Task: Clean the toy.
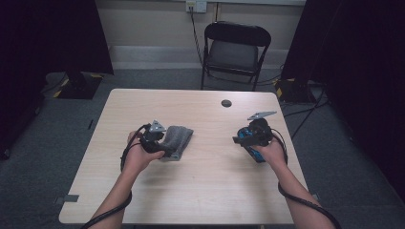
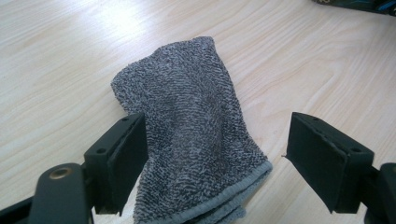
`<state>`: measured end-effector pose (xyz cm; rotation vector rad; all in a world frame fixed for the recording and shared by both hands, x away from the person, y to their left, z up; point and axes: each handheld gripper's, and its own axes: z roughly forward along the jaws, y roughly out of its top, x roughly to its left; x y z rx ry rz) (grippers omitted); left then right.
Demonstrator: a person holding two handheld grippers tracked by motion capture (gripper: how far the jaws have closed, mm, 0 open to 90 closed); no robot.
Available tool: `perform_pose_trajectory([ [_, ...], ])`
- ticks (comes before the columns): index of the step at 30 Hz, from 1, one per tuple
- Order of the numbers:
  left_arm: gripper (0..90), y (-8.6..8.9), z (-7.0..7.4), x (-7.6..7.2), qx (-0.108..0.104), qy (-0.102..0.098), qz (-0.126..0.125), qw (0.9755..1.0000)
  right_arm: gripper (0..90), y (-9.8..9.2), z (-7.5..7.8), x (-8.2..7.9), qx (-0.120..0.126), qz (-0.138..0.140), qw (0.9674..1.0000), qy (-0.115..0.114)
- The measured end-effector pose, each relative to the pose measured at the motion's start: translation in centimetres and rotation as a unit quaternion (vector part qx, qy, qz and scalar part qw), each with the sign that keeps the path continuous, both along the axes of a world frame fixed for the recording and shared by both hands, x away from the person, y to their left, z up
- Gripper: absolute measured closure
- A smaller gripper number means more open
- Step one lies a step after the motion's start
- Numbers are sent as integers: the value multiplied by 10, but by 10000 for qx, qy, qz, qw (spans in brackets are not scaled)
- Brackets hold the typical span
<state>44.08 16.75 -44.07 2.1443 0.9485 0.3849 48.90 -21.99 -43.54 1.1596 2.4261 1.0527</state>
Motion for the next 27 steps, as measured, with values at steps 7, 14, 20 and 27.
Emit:
perform_pose_trajectory([
  [7, 205, -2, 4, -2, -12, -66, -50, 10000, 143, 2, 1, -4, -30, 67, 10000, -33],
  [14, 209, -8, 5, -4, 14, -96, -148, 9998, 150, 5, 1, -8, -17, 144, 9999, -91],
  [20, 211, -13, 6, -8, -22, -129, -222, 9997, 147, 5, 1, -11, -44, 213, 9996, -157],
  [27, 206, -18, 7, -12, -24, -132, -305, 9994, 145, 10, 1, -19, -34, 371, 9991, -211],
])
